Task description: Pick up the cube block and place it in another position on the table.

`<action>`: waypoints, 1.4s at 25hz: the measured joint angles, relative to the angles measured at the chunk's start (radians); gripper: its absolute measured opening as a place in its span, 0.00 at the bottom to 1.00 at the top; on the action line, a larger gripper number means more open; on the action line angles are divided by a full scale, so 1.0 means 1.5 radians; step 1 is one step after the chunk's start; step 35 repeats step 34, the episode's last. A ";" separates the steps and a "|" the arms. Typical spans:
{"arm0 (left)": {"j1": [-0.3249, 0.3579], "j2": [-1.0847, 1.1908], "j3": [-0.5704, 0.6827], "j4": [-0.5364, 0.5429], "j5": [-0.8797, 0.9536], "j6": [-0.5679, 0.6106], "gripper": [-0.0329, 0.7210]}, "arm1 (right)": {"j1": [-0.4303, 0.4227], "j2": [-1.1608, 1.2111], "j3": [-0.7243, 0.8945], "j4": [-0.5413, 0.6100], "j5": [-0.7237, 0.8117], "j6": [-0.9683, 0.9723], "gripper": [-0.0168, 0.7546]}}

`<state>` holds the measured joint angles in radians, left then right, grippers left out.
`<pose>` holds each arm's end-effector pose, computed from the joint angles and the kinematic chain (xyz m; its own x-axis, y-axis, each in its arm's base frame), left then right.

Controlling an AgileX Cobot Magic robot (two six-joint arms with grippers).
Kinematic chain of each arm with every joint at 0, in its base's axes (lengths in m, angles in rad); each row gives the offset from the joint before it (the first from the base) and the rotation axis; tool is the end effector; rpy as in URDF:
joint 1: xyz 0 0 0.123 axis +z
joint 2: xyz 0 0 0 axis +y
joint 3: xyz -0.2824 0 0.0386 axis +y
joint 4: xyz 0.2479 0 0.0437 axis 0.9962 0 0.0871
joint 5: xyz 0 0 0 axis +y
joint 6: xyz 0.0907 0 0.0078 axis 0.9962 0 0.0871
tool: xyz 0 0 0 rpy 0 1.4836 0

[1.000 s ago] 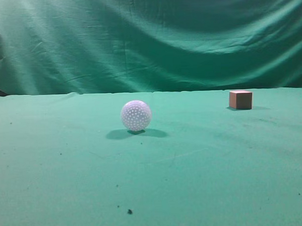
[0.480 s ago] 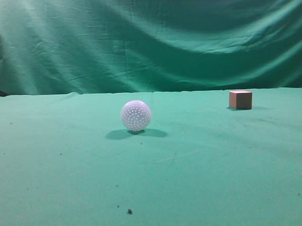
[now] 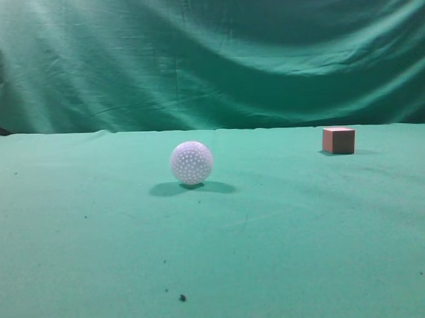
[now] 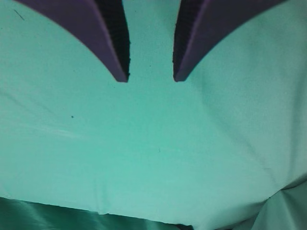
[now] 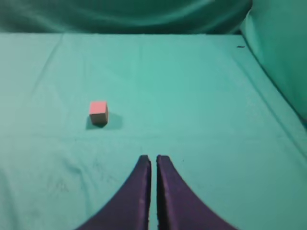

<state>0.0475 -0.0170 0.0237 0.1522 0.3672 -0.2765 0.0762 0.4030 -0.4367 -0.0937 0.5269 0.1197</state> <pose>0.0521 0.0075 0.1733 -0.2629 -0.1464 -0.9537 -0.1360 0.9842 -0.1135 0.0853 0.0022 0.2854 -0.3930 0.0087 -0.9195 -0.0177 0.9997 0.0170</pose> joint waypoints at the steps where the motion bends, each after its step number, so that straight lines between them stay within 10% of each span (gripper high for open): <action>1: 0.000 0.000 0.000 0.000 0.000 0.000 0.39 | -0.017 -0.030 0.036 0.007 -0.028 0.000 0.02; 10: 0.000 0.000 0.000 0.000 0.000 0.000 0.39 | -0.086 -0.269 0.301 0.074 -0.106 0.000 0.02; 35: 0.000 0.000 0.000 0.000 0.000 0.000 0.39 | -0.086 -0.276 0.308 0.082 -0.091 -0.007 0.02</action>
